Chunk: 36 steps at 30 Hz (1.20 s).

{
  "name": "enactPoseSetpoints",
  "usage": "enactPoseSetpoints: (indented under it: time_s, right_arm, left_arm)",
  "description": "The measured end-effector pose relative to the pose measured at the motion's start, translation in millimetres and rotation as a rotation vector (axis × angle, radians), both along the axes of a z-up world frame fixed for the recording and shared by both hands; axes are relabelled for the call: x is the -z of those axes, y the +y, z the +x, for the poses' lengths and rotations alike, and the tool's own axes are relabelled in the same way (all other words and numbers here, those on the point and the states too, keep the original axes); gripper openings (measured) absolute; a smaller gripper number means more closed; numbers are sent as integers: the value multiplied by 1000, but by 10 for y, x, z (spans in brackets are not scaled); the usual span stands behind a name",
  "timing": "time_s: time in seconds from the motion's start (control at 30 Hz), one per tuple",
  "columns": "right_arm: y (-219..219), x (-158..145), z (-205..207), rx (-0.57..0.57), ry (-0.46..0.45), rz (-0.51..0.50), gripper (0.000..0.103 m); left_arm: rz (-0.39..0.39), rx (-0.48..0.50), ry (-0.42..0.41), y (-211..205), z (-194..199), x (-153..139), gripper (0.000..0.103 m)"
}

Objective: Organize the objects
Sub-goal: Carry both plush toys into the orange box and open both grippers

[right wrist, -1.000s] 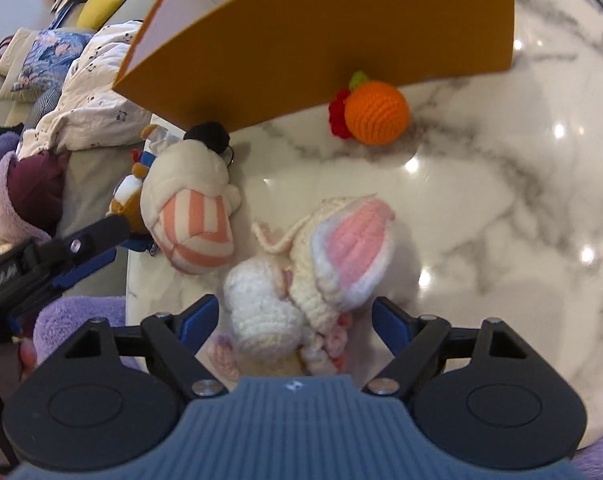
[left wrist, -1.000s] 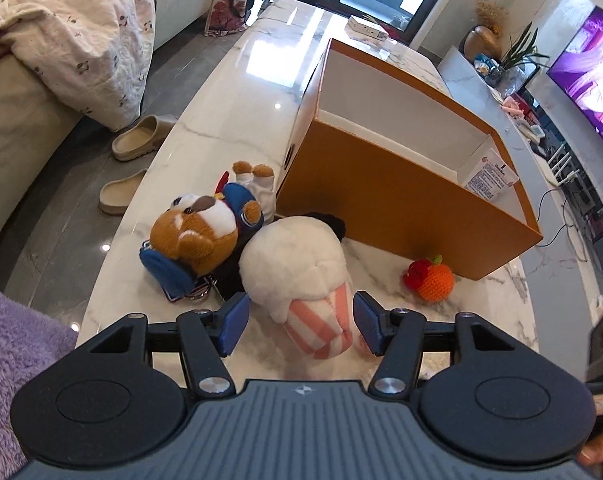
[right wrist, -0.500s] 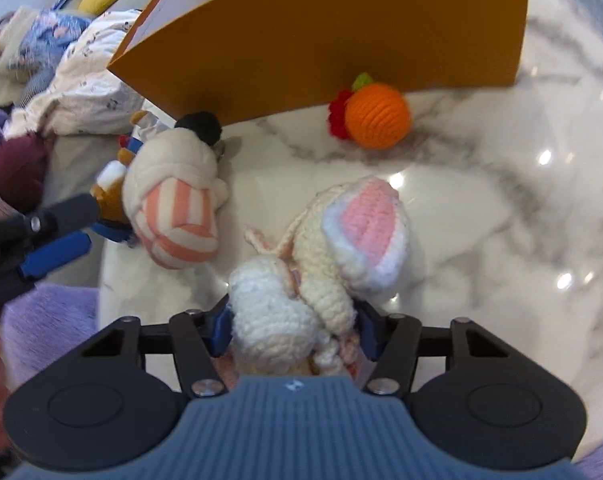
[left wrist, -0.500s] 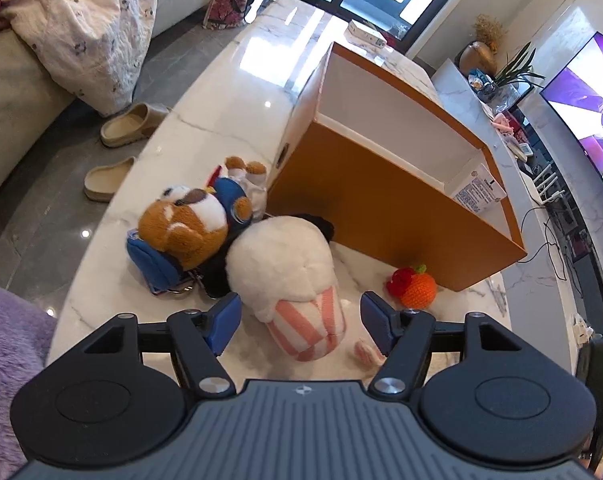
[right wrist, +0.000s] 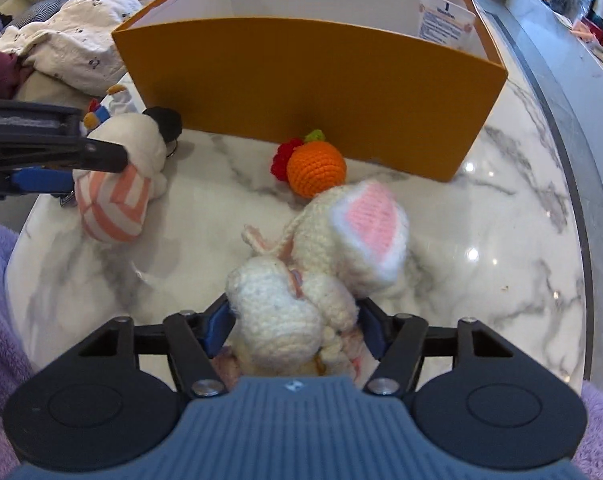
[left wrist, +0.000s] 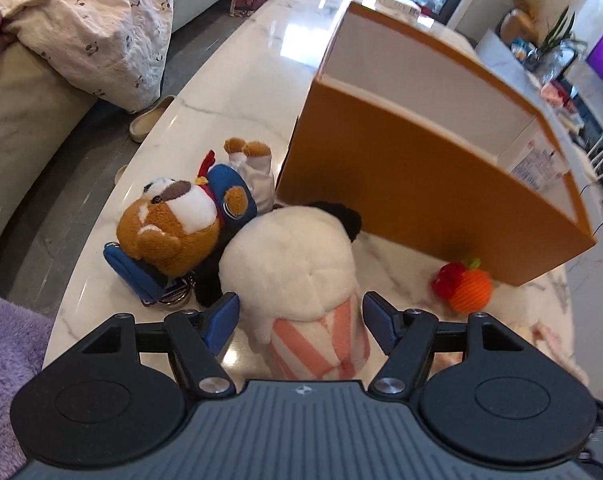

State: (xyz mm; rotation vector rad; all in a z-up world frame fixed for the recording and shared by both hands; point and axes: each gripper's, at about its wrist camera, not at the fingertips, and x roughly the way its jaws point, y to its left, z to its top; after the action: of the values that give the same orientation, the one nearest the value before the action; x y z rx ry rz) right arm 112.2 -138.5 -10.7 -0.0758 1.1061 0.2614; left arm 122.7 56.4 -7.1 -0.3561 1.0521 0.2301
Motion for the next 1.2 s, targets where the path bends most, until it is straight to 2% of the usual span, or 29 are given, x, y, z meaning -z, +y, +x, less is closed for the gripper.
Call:
enactPoseSetpoints:
  time_s: [0.1,0.3,0.33,0.43,0.47,0.53,0.73,0.93,1.1,1.2]
  right_arm:
    - [-157,-28,15,37,16,95,75]
    - [-424,9,68,135,77,284,77]
    - [-452,16,75,149,77,298,78]
    - [-411,57,91,162,76,292,80]
    - [-400,72,94,160,72,284,78]
    - [-369,100,94,145,71,263,65]
    - [-360,94,70,119,59,252,61]
    - [-383,-47,23,108,37,274,59]
    - [-388,-432,-12,41,-55,300,59]
    - [-371,-727,10,-13,-130,288,59]
  left_arm:
    - [-2,0,6,7,14,47,83]
    - [17,53,23,-46,34,153,83]
    - [16,61,28,-55,34,183,80]
    - [-11,84,47,-67,23,285,72]
    - [-8,92,35,-72,2,294,71]
    - [-7,113,22,-68,-28,284,69]
    - [-48,145,-9,-26,-122,239,66]
    - [-81,203,-81,-84,-249,-32,65]
    - [-102,286,-152,-147,-288,-407,65]
    - [-143,328,-182,-151,-225,-640,65]
